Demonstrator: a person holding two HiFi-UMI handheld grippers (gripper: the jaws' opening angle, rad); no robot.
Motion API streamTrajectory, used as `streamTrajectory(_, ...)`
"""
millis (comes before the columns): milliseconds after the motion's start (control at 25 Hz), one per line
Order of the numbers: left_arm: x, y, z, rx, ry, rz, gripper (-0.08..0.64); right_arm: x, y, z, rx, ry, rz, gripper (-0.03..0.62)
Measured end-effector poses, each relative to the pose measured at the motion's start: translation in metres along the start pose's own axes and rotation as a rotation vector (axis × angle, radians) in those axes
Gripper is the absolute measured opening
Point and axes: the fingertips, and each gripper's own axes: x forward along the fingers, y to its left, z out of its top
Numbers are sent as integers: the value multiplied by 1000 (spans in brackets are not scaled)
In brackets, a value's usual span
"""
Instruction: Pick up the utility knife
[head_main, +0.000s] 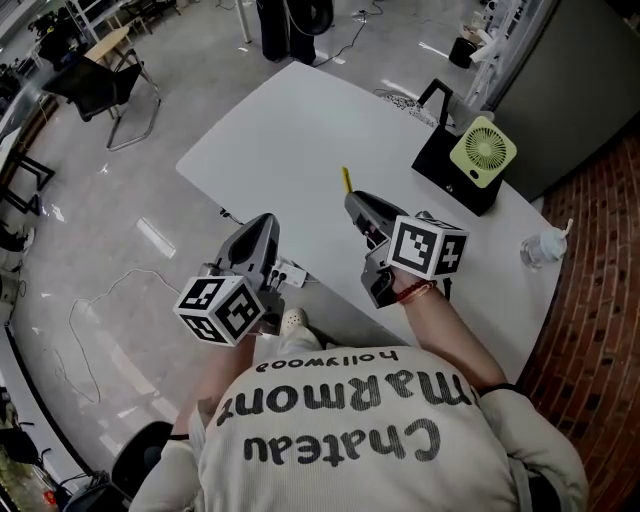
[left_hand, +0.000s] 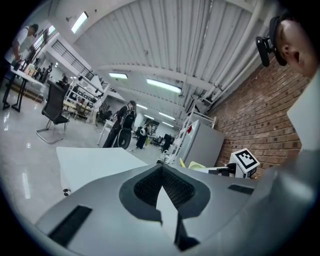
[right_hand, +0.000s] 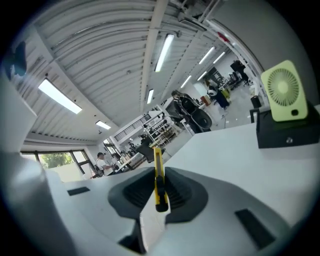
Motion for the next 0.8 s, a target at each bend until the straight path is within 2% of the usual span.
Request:
streamTrajectory(200,-7,-12,5,16,-24,14,0,-18,16,22,-89,-73,0,61)
streamTrajectory(400,-13,-28,2,33,-52,41,0,-40,18,26,-182,-109,-16,61)
streamTrajectory(800,-23,-40,2,52,-67,55,0,-60,14,27,-233,-136,-56,61)
